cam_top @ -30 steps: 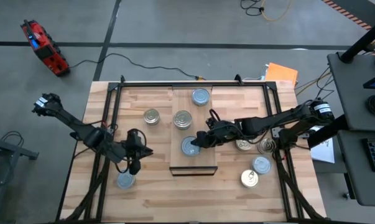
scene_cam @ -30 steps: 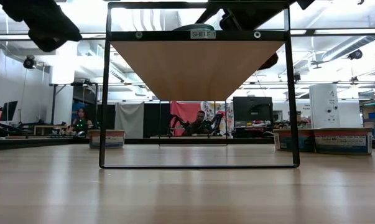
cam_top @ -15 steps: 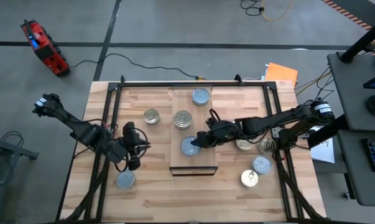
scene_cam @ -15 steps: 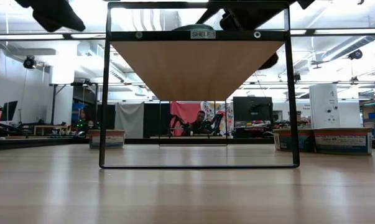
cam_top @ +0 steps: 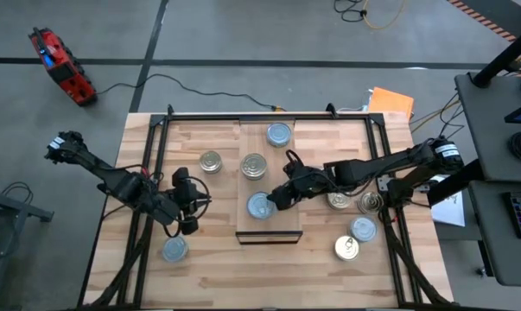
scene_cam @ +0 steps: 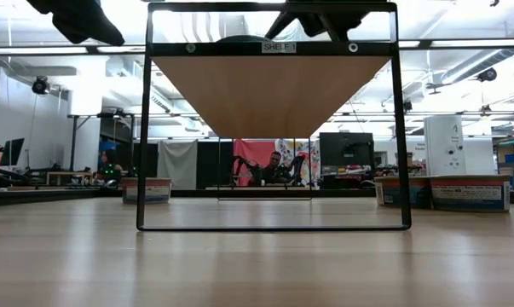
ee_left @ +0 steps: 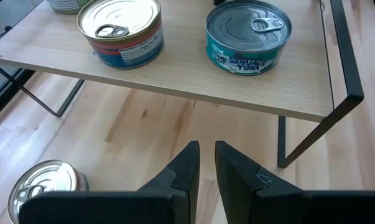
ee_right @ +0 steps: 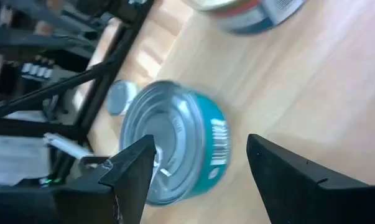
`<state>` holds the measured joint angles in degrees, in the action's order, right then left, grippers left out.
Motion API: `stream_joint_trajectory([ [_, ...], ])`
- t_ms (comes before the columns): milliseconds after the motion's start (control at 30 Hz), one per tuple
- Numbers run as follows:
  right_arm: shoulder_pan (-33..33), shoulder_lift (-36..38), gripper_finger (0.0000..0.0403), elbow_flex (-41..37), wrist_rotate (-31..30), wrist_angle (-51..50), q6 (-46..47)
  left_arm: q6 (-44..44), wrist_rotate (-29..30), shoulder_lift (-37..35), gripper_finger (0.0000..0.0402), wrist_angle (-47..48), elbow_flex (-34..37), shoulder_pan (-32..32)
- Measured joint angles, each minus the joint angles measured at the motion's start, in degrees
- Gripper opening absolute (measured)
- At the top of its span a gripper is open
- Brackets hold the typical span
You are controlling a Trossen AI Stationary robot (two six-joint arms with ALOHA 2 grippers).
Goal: Stack canned seafood by type on shelf
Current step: Put the green-blue tuna can on the shelf, then stack the blue and pink tuna can on top of the blue and pink tuna can on the shelf
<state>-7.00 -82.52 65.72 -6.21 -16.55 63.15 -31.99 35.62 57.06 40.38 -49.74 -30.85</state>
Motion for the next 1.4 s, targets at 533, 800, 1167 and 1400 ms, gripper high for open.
stream_joint_trajectory([
  [533,-6.0,-1.6,0.0131,5.9,-11.6,-13.5,-10.9,0.0,0.0,0.0,0.0036,-1.0,-0.3,0.0],
  [800,-6.6,-6.9,0.0031,6.7,-11.8,-12.7,-10.7,1.7,0.9,0.0,0.0036,-0.9,-0.3,0.4],
  [1167,-6.6,-9.4,0.0013,9.8,-12.2,-13.6,-10.7,1.8,1.0,0.0,0.0036,-0.9,-0.3,0.4],
  [1400,-6.3,-6.5,0.0013,9.8,-14.8,-15.2,-9.5,1.4,0.8,-0.2,0.0036,-1.4,-0.3,0.4],
])
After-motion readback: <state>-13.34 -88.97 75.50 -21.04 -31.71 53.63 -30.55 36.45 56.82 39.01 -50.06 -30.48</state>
